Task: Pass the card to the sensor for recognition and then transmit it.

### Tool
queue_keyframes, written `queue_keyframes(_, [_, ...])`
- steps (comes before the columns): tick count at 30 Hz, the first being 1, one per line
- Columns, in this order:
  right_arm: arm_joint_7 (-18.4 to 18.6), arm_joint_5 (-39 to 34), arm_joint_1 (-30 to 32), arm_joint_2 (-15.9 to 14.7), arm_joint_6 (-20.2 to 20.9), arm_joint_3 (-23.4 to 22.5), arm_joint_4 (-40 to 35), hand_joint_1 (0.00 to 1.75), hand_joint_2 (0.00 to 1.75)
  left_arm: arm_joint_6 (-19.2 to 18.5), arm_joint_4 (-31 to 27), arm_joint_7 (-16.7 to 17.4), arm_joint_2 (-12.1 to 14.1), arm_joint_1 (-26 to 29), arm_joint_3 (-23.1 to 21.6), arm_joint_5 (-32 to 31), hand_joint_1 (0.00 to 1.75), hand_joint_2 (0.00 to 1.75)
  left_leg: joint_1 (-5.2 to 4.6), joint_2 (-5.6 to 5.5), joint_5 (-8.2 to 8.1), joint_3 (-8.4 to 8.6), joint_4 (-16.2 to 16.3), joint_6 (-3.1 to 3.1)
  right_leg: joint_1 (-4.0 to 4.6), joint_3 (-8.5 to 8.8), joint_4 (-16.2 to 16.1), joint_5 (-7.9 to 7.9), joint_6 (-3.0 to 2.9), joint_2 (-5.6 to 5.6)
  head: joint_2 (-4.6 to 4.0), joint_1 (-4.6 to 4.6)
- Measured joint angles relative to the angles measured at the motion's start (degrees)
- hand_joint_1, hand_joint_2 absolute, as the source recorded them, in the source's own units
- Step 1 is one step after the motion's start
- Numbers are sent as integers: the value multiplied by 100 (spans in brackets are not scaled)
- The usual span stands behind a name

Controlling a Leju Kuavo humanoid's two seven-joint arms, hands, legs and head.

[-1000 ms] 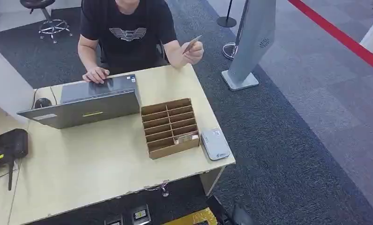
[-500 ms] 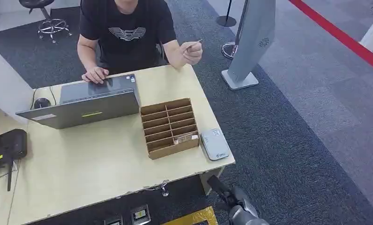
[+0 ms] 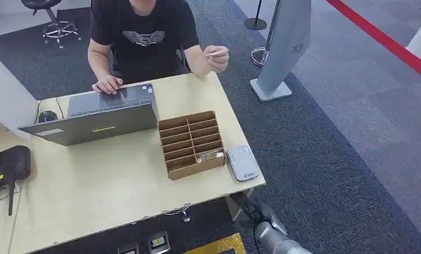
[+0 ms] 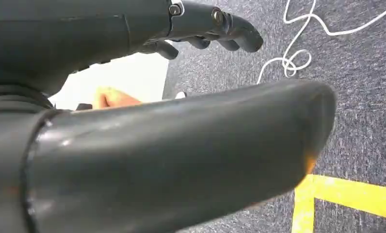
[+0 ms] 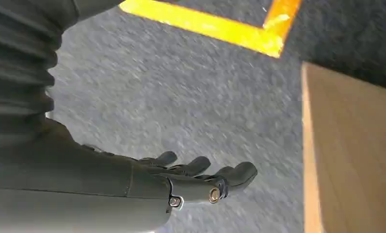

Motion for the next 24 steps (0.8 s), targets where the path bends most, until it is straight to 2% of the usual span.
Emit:
queue_keyframes(4, [910,-857,154,-275,17,747,-568,0,175,2,0,0,9,2,-42,114,0,0,-2,-3,0,-3,0,0,-2,-1,0,0,0,-3,0,-2])
queue_keyframes(8, [1493,-1529,263,-636,-97,1598,-1060,0,175,13,0,0,15,-1,-142,206,0,0,-5,-7,0,-6,0,1,-6,-1,0,0,1,-7,0,2])
queue_keyframes(12, [2051,-1856,330,-946,-27,2363,-1410,0,175,20,0,0,24,3,-219,306,0,0,-6,-6,0,-6,0,1,-5,-4,0,2,2,-5,0,-2])
queue_keyframes(19, [2440,-2442,332,-1327,257,3257,-1537,0,175,31,-2,0,26,2,-365,435,0,0,-4,-6,0,-4,0,1,-5,-4,0,1,2,-5,0,-2])
queue_keyframes(24, [2456,-2878,397,-1484,437,3754,-1478,0,175,33,-2,0,31,2,-496,523,0,0,-4,-6,0,-4,0,1,-5,-5,0,-1,1,-5,0,-2])
